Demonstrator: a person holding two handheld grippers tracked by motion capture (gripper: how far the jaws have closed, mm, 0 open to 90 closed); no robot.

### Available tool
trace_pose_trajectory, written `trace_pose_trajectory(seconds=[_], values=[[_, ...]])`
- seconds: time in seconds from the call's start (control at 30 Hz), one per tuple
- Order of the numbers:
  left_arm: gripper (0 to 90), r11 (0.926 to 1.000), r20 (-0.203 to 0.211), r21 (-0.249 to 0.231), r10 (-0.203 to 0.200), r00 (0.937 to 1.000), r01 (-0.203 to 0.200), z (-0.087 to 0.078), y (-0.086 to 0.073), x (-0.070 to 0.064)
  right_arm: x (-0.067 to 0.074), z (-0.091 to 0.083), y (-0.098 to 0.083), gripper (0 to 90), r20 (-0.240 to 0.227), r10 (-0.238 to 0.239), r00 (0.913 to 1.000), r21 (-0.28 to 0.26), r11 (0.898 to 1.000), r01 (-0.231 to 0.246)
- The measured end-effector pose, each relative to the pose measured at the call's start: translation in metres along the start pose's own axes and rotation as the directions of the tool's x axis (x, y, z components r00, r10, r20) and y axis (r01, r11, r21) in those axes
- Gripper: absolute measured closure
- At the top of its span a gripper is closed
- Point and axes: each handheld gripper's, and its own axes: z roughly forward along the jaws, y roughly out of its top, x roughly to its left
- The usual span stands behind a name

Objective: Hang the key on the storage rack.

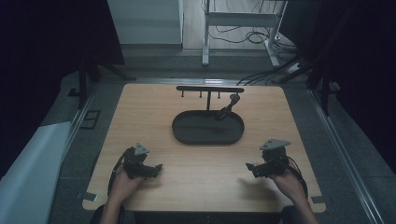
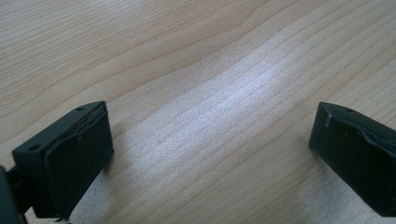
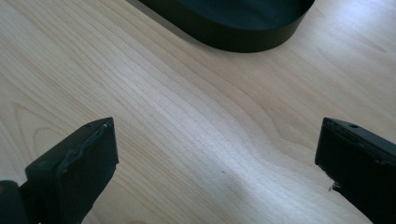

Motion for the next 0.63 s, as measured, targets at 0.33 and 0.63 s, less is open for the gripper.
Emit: trace_pose_trajectory(seconds=[0.33,0.63], values=[[0.0,1.0000,-0.003,-0.003,-0.007,1.0000,0.007,0.000,0.000,-0.001,0.009,0.019,-0.025,0.0,-0.014,0.035,0.9993,-0.063,0.997,-0.035],[0.0,0.9999,-0.002,-0.005,-0.009,1.0000,0.009,0.001,0.001,-0.001,0.008,0.027,-0.036,0.0,-0.021,0.016,0.9996,-0.012,1.000,-0.016]])
